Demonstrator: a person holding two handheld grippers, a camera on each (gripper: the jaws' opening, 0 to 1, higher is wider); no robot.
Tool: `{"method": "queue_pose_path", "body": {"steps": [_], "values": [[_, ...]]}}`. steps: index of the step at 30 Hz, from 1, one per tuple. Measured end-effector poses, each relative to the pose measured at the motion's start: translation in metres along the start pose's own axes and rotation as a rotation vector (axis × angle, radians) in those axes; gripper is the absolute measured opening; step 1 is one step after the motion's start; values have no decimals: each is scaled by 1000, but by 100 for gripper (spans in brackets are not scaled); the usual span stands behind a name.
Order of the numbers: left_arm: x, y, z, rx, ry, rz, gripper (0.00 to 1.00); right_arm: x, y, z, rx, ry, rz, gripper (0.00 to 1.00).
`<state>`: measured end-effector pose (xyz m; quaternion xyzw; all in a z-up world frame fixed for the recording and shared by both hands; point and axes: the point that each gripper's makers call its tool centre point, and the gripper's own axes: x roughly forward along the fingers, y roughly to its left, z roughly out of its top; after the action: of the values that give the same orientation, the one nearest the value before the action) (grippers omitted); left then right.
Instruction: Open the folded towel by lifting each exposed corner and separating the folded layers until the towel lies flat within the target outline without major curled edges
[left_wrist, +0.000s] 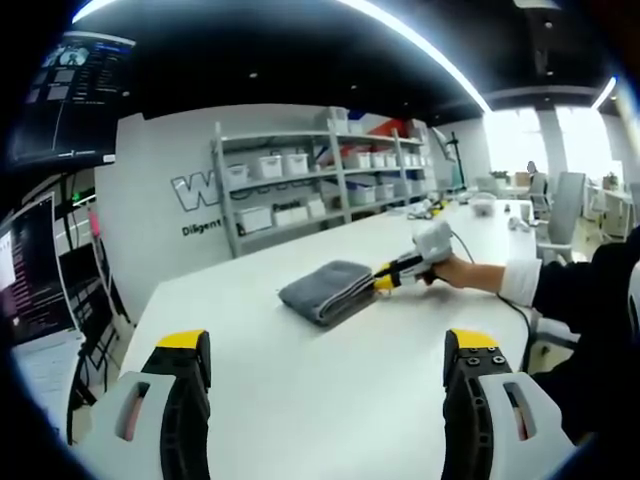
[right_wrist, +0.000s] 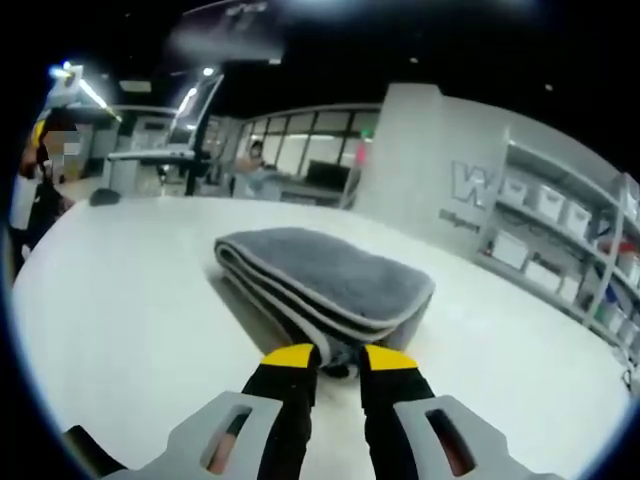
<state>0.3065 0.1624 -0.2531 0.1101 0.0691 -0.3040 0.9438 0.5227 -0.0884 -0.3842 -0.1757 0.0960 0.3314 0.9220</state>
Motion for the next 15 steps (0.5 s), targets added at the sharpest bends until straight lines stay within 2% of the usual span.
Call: {"method": "queue_pose_path", "body": {"steps": [15], "values": [[2,0,-1,2,4,-2,95,1,1,-2,3,12,8,8]]}}
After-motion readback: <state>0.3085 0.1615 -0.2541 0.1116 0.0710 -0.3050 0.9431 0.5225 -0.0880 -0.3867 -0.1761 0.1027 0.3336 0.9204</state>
